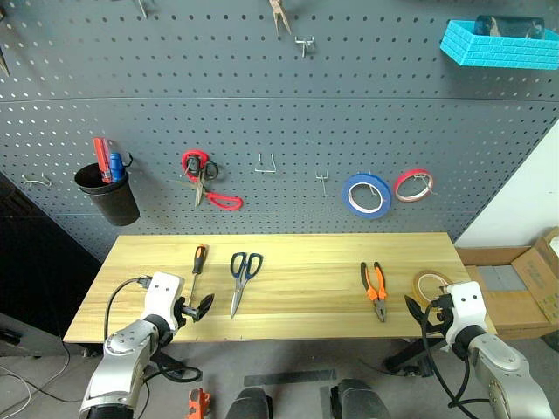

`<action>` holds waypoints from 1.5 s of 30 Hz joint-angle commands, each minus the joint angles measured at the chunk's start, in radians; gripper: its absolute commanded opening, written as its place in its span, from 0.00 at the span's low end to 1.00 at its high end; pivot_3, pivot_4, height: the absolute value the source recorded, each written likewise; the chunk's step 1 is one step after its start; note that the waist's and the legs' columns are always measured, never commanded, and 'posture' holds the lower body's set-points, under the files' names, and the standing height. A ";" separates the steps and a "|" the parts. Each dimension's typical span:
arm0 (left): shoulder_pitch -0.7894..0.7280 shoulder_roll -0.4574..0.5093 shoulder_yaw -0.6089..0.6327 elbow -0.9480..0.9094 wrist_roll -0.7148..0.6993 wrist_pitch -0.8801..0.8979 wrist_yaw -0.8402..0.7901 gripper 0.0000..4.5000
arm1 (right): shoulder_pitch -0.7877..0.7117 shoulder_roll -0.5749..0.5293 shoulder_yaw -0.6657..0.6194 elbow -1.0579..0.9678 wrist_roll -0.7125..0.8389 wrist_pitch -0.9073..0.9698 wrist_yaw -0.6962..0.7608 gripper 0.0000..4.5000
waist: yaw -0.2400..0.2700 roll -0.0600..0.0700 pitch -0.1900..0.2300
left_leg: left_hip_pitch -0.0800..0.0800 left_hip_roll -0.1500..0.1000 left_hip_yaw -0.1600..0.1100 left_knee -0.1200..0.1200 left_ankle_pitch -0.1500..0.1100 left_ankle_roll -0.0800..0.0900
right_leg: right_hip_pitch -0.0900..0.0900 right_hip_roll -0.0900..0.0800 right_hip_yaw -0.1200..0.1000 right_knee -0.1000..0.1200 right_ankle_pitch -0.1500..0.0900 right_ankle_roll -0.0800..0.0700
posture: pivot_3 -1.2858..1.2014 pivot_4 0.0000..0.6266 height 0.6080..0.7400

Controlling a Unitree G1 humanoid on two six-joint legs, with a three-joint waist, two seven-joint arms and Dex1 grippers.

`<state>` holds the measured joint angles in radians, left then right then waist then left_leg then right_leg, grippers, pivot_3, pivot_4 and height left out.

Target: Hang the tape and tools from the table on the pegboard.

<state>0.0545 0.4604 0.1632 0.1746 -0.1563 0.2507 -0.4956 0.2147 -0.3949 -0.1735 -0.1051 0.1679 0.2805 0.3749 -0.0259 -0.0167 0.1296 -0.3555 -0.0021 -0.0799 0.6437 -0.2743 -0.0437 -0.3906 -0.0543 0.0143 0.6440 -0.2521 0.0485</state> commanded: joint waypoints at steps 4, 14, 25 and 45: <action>0.007 0.012 0.028 -0.041 -0.018 -0.009 -0.001 0.99 | -0.020 -0.021 -0.012 -0.001 0.001 -0.009 0.015 1.00 | 0.000 -0.001 0.002 | 0.000 0.000 0.000 0.000 0.000 0.000 | 0.000 0.000 0.000 0.000 0.000 0.000 | 0.53 0.17 1.00; -0.200 -0.040 -0.171 -0.103 0.001 0.070 -0.113 0.99 | -0.162 -0.148 0.025 0.170 -0.019 0.016 0.141 1.00 | 0.008 -0.003 0.040 | -0.002 -0.002 -0.001 0.003 0.001 0.001 | 0.001 -0.001 0.000 0.000 0.000 0.001 | 0.51 0.29 1.00; -0.585 -0.260 -0.480 0.098 0.034 0.025 -0.335 0.99 | -0.432 -0.284 0.028 0.518 -0.053 0.006 0.246 1.00 | -0.018 -0.006 0.115 | -0.012 -0.003 0.001 0.001 0.000 0.002 | -0.009 -0.001 0.003 0.000 0.006 0.003 | 0.49 0.47 1.00; -0.761 -0.472 -0.568 0.486 0.171 -0.261 -0.393 0.99 | -0.557 -0.225 0.048 0.590 -0.015 0.190 0.305 1.00 | -0.034 -0.007 0.193 | -0.027 -0.004 0.000 0.005 0.000 0.003 | -0.022 -0.002 0.002 0.002 0.007 0.005 | 0.48 0.59 1.00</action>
<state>-0.6978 0.0055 -0.4060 0.6750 0.0110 0.0120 -0.8842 -0.3385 -0.6096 -0.1209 0.4645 0.1574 0.4874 0.6763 -0.0600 -0.0235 0.3223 -0.3828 -0.0057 -0.0794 0.6488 -0.2741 -0.0411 -0.4135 -0.0560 0.0164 0.6460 -0.2449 0.0531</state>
